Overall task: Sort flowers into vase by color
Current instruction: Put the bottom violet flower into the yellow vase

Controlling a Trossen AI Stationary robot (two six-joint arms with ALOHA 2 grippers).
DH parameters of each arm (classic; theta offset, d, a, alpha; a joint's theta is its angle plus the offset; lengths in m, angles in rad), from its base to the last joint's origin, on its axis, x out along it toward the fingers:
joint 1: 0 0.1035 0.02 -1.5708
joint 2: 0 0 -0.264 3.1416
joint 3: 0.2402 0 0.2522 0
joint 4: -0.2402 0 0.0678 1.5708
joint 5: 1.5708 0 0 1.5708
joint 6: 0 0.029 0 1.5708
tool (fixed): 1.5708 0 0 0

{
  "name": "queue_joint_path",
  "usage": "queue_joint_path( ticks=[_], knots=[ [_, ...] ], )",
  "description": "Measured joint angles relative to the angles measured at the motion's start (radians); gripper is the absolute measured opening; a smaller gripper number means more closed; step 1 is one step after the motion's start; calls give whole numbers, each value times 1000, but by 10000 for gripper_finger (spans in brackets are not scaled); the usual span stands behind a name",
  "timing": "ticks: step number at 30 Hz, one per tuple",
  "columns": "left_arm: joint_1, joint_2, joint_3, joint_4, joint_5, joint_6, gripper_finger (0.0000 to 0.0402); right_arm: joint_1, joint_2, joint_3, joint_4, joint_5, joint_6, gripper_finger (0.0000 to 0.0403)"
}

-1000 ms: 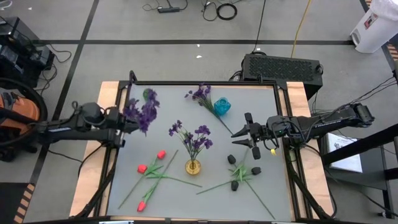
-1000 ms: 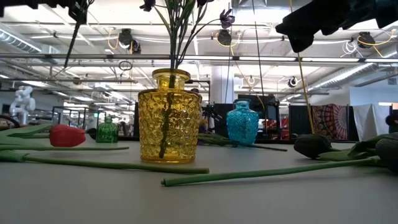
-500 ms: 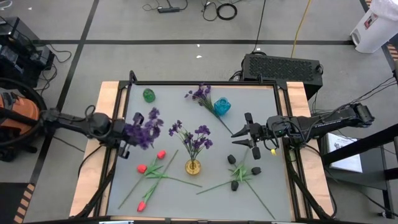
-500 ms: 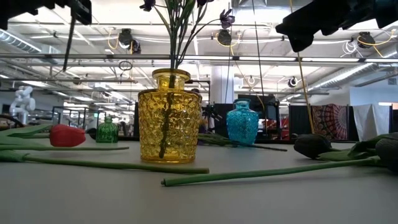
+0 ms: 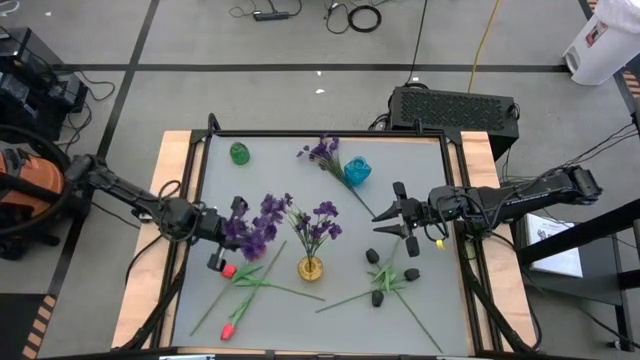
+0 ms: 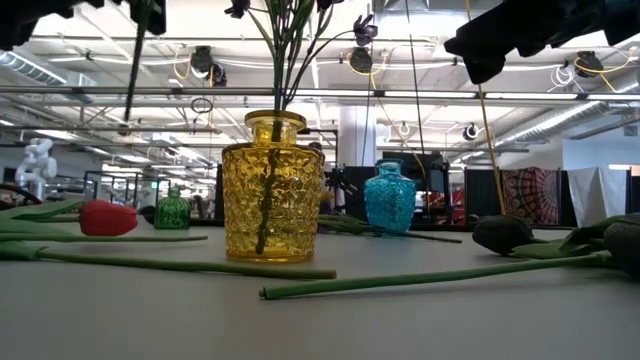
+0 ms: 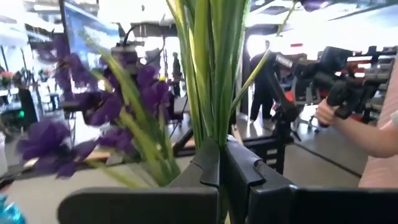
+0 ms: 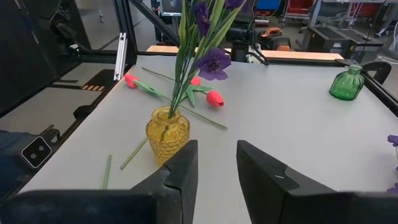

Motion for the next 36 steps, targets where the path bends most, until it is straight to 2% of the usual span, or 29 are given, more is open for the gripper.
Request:
queue_joint_path(
  ticks=[10, 20, 26, 32, 36],
  knots=[
    [-80, 231, 23, 289, -116, 92, 2, 0, 0, 0, -87, 0, 80, 102],
    [-112, 440, 185, 349, -136, 136, 2, 0, 0, 0, -100, 0, 81, 102],
    [-111, 560, 232, 475, -337, 132, 2, 0, 0, 0, -117, 0, 78, 102],
    [-115, 649, 241, 576, -431, 75, 2, 0, 0, -16, -120, 0, 59, 102],
    [-131, 672, 241, 582, -491, 48, 2, 0, 0, -37, -119, 0, 60, 102]
  ],
)
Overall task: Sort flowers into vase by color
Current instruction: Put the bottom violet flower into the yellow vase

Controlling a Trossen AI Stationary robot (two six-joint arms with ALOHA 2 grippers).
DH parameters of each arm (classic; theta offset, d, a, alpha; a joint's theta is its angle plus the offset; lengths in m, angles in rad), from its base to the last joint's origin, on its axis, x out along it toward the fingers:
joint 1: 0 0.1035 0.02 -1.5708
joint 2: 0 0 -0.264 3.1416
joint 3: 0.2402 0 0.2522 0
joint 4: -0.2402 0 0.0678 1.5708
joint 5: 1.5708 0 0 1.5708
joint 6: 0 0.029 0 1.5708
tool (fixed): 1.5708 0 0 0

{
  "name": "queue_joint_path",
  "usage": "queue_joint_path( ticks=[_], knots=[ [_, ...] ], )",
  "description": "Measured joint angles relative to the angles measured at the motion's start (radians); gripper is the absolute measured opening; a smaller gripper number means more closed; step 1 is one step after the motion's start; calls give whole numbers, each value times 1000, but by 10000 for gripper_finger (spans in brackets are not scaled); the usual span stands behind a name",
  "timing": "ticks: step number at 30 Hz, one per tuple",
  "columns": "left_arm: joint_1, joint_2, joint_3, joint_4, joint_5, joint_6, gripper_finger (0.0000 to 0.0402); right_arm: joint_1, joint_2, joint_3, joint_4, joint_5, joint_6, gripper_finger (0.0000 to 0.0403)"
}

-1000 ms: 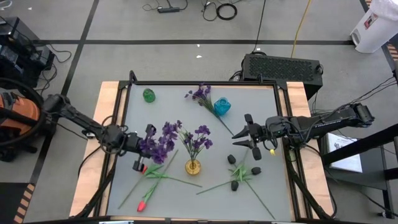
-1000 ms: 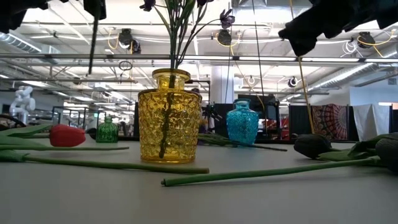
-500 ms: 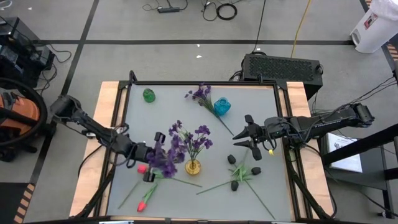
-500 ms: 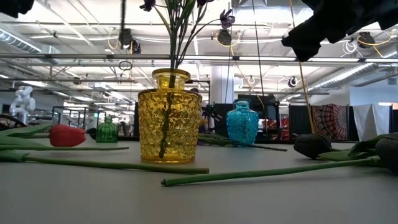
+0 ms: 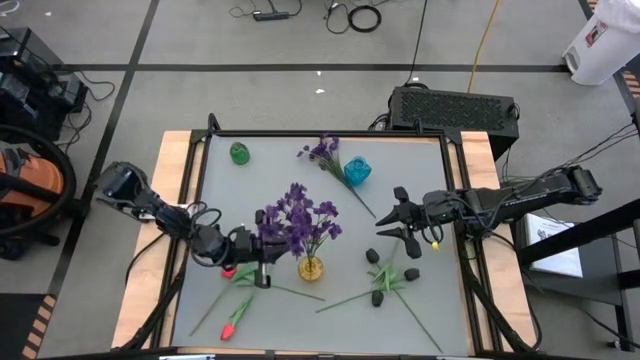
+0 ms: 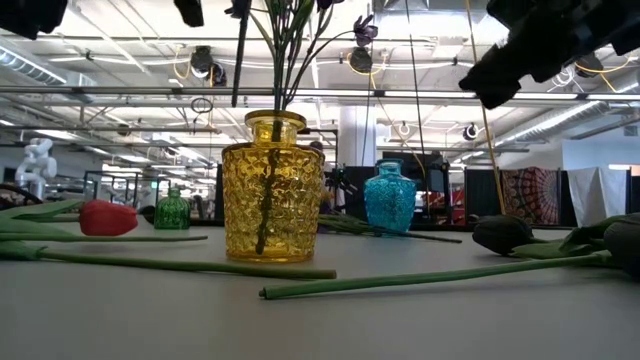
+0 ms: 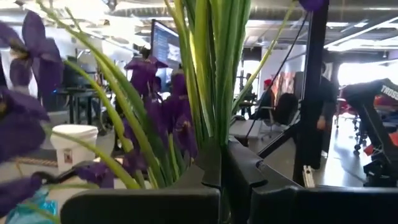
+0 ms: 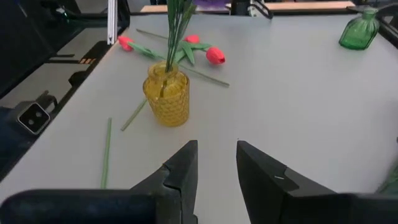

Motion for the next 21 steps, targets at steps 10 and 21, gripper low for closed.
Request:
queue_joint_path(
  ticks=[10, 21],
  knots=[
    [-92, 51, 42, 51, -47, 24, 2, 0, 0, -63, 1, 0, 47, 102],
    [-116, 231, 222, 40, -166, 211, 2, 0, 0, -67, 10, 0, 98, 102]
  ],
)
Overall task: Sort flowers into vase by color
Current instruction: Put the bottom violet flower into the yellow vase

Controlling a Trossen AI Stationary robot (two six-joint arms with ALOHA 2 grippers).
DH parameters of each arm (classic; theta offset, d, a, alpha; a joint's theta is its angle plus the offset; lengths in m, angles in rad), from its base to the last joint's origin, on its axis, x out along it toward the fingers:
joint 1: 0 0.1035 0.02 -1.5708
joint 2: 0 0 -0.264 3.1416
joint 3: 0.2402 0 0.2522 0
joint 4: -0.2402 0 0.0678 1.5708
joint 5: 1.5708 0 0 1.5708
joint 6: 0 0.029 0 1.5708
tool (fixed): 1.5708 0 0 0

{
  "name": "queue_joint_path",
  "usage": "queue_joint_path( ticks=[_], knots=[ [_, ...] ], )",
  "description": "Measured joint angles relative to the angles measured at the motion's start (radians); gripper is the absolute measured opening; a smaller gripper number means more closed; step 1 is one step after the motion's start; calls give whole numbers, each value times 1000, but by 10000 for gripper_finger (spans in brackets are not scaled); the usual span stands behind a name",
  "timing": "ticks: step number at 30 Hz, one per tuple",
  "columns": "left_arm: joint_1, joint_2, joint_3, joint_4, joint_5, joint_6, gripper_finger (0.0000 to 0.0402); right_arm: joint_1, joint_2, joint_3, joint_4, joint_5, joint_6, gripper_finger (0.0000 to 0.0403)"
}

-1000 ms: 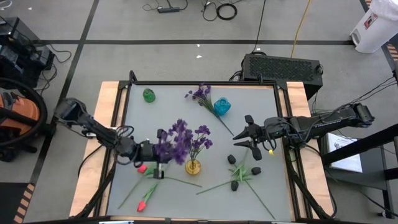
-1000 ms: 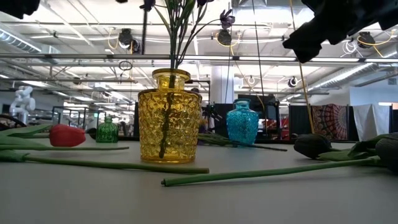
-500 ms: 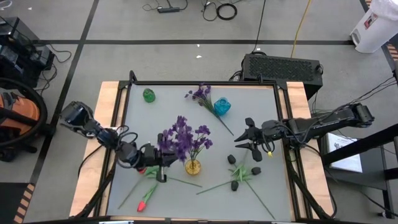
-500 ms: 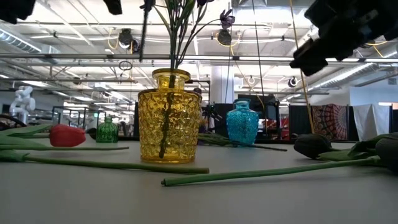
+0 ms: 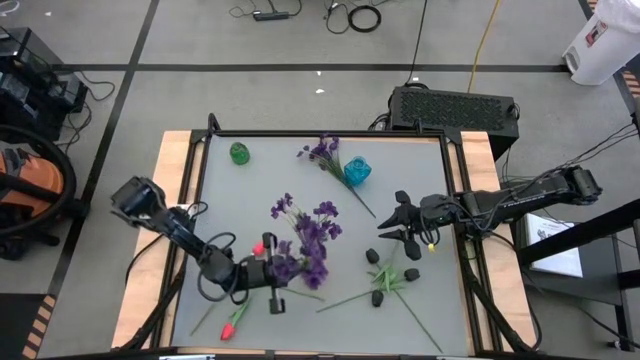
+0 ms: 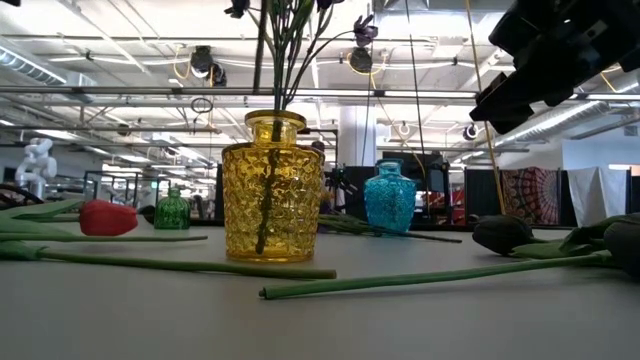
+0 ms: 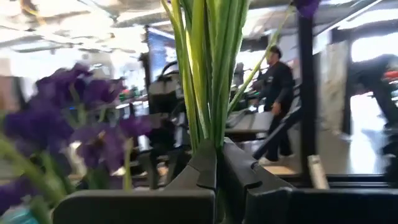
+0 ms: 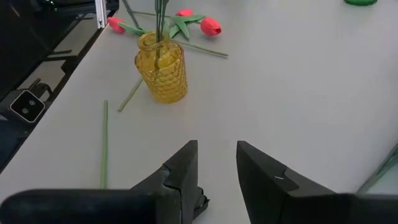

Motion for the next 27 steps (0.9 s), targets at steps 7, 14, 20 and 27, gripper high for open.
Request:
queue_joint_path(
  ticks=[7, 14, 20, 27],
  knots=[
    [22, 7, 1, 1, -28, -1, 2, 0, 0, 0, 0, 0, -5, 102],
    [35, 7, 1, 1, -27, -29, 2, 0, 0, 0, -1, 0, -9, 102],
    [38, 7, 1, 1, -22, -30, 2, 0, 0, 0, 0, 0, -17, 102],
    [62, 14, 1, -7, 11, -82, 2, 0, 0, 0, -1, 0, -17, 102]
  ],
)
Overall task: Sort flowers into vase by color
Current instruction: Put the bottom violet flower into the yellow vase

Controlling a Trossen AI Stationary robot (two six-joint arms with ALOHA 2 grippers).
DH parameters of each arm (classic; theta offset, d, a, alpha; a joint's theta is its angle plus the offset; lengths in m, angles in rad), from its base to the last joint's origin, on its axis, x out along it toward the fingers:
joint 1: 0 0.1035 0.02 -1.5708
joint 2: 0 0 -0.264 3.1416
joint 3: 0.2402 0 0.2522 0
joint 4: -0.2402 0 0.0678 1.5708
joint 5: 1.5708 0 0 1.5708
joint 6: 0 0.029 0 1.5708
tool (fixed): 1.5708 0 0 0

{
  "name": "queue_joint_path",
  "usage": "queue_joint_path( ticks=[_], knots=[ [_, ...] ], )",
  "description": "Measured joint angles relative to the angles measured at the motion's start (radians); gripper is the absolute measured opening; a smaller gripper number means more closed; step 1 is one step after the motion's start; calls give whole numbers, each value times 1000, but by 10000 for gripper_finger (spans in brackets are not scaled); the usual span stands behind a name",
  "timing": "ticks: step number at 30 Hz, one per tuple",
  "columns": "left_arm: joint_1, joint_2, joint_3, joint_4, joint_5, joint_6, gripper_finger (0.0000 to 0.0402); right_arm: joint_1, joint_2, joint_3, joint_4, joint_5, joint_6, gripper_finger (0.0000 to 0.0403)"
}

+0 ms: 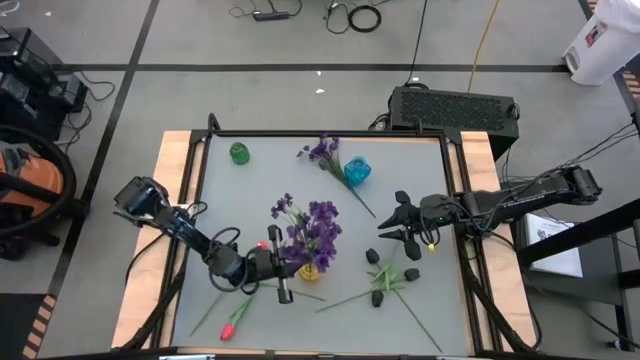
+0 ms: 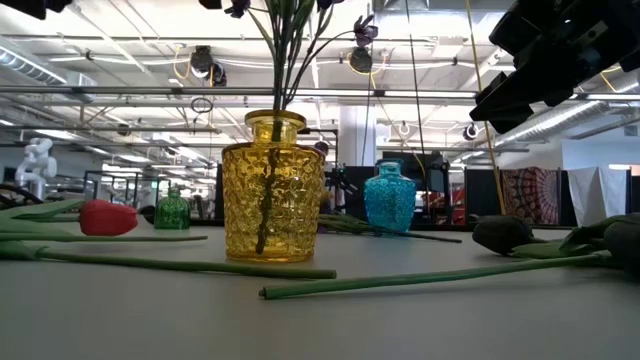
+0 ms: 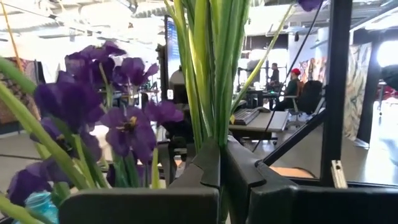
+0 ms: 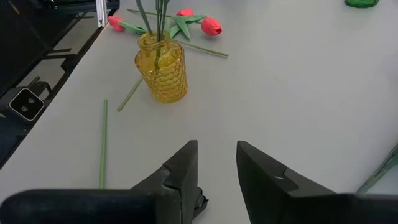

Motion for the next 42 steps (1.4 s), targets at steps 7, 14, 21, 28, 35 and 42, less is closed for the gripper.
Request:
queue_joint_path(
  ticks=[7, 14, 21, 28, 35, 42],
  knots=[
    [2, 0, 0, -40, 1, -30, 2, 0, 0, 0, 0, 0, 5, 102],
    [13, 0, 0, -125, 2, -98, 2, 0, 0, 0, 0, 0, 7, 102],
    [12, 0, 0, -133, 2, -108, 18, 0, 0, 0, 0, 0, 8, 102],
    [12, 0, 0, -161, -18, -132, 63, 0, 0, 0, 0, 0, 7, 102],
    [1, 0, 0, -228, -27, -193, 124, 0, 0, 0, 0, 0, 7, 102],
    [-42, 1, 0, -320, -32, -231, 163, 0, 0, 0, 0, 0, 7, 102]
  ],
)
